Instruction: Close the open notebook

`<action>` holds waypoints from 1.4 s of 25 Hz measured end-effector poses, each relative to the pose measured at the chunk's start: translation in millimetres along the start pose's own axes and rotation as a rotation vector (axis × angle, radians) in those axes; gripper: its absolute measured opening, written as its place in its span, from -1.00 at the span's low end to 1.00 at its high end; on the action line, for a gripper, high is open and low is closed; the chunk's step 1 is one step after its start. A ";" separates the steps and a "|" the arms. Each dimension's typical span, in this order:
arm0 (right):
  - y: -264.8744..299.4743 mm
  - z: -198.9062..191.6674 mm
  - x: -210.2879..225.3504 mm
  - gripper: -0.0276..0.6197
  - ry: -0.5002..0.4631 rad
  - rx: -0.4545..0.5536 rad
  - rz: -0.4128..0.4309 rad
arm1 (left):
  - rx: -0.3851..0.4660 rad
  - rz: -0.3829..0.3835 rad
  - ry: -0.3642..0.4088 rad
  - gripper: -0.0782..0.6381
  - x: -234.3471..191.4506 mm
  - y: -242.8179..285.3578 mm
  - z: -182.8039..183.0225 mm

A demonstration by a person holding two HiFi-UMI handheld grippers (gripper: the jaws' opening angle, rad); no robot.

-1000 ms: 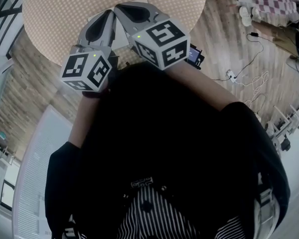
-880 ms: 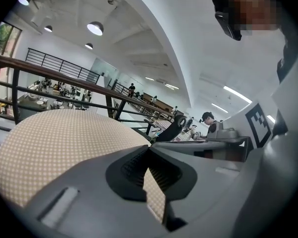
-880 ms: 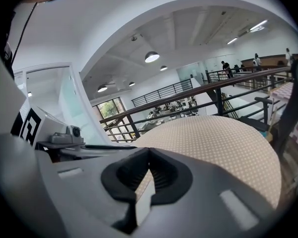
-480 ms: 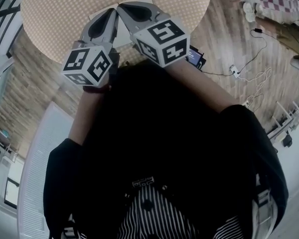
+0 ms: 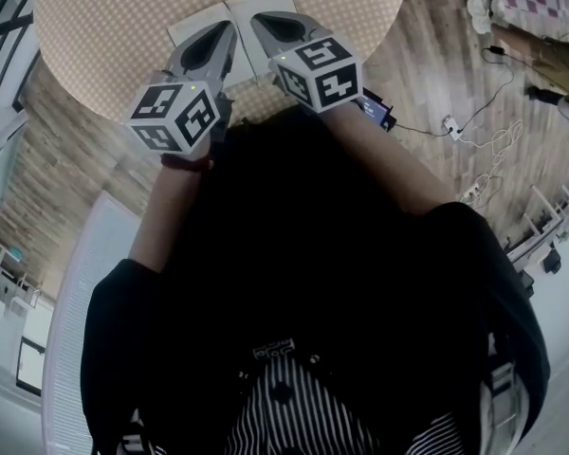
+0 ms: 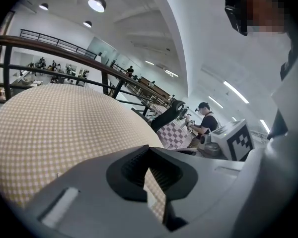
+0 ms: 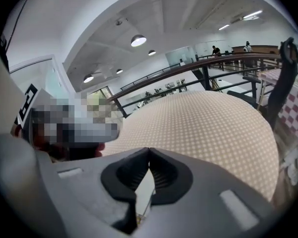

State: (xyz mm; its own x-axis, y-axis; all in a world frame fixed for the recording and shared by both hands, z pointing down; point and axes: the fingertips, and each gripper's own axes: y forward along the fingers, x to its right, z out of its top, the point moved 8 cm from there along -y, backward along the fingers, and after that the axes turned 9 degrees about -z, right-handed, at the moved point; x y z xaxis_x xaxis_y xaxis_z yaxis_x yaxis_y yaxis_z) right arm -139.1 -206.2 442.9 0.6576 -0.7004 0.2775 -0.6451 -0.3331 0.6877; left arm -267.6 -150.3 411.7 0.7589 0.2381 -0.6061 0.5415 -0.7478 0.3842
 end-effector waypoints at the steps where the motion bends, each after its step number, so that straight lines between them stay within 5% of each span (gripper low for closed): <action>1: 3.1 -7.9 5.7 -0.91 0.005 -0.019 -0.020 | -0.010 -0.004 -0.009 -0.79 -0.8 0.0 -2.6; 16: 41.5 -86.6 84.2 -0.66 0.180 -0.222 -0.175 | -0.203 -0.017 -0.027 -0.79 -17.6 67.1 -54.9; 22: 63.1 -118.2 104.9 -0.36 0.193 -0.354 -0.173 | -0.293 -0.045 -0.145 -0.79 -28.5 82.8 -74.1; 35: 79.7 -141.1 116.3 -0.23 0.144 -0.427 -0.179 | -0.463 0.024 -0.131 -0.79 -72.9 110.9 -121.6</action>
State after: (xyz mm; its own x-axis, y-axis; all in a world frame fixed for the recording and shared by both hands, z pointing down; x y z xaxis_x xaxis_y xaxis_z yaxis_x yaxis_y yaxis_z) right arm -59.1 -225.1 624.6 0.8101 -0.5513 0.1993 -0.3194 -0.1300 0.9387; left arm -219.0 -175.3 583.2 0.7372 0.1220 -0.6646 0.6513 -0.3901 0.6509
